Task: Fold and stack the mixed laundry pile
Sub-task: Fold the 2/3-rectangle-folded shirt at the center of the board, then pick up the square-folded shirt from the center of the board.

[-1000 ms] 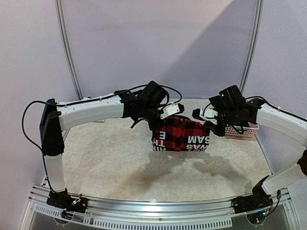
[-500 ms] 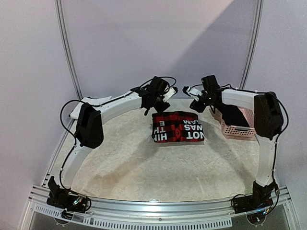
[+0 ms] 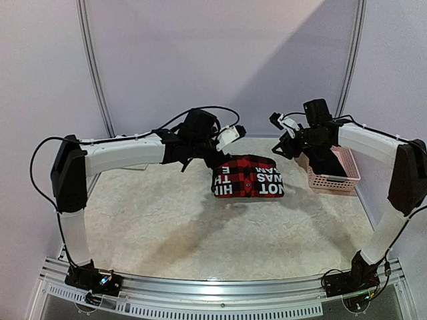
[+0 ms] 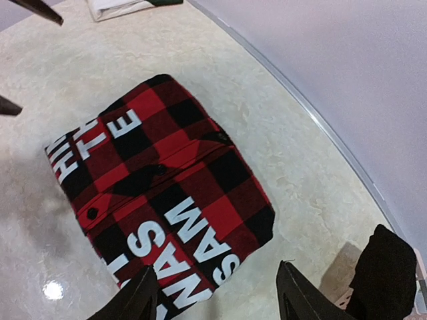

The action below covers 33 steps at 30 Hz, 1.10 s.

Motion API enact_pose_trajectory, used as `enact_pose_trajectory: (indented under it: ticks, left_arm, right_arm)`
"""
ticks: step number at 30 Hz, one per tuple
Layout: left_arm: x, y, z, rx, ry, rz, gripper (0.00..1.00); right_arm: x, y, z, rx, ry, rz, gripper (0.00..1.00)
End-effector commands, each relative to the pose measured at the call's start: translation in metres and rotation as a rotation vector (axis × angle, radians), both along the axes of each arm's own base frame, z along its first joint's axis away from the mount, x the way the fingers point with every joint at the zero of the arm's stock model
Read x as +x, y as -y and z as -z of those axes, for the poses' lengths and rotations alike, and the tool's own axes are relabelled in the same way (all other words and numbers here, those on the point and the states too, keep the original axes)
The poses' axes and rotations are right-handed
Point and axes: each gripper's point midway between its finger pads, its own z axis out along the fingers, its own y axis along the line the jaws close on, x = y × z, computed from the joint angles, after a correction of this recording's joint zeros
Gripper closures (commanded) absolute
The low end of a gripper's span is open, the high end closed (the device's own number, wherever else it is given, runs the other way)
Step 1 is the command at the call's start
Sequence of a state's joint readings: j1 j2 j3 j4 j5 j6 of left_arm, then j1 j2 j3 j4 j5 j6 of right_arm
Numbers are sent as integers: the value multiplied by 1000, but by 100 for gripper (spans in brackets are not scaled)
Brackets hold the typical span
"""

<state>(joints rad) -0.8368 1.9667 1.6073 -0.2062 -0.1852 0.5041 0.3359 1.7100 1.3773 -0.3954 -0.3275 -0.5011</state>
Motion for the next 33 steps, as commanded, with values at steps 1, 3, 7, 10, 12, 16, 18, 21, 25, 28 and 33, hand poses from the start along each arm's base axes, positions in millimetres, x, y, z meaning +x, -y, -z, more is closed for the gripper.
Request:
enact_pose_trajectory:
  ticks: [1,3,7,10,12,16,18,21,25,28,33]
  left_arm:
    - [-69,25,63,170,-82,372,27]
    - [-81,25,81,217,-111,421,26]
    - [-79,29,106,295,-62,395,23]
    - [-68,38,114,277,-7,346,21]
    - [-60,47,116,258,79,315,20]
    - [-55,64,130,242,186,312,17]
    - [-54,70,144,269,165,323,17]
    - [-47,75,162,313,159,313,17]
    - [-27,74,172,430,288,228,23]
    - [-15,70,168,456,364,170,36]
    - [-9,68,150,480,414,143,67]
  right_arm:
    - [-41,2,37,-46,-99,-107,39]
    - [-49,2,40,-44,-105,-126,38]
    - [-54,2,38,-46,-103,-139,38]
    - [-55,1,39,-38,-112,-150,37]
    - [-57,0,42,-40,-120,-156,37]
    - [-59,1,49,-49,-133,-164,37]
    - [-59,1,49,-48,-134,-166,37]
    - [-59,1,49,-48,-132,-166,37]
    - [-57,2,49,-52,-128,-159,37]
    - [-56,3,47,-45,-123,-155,37]
    - [-53,8,30,-14,-106,-129,38]
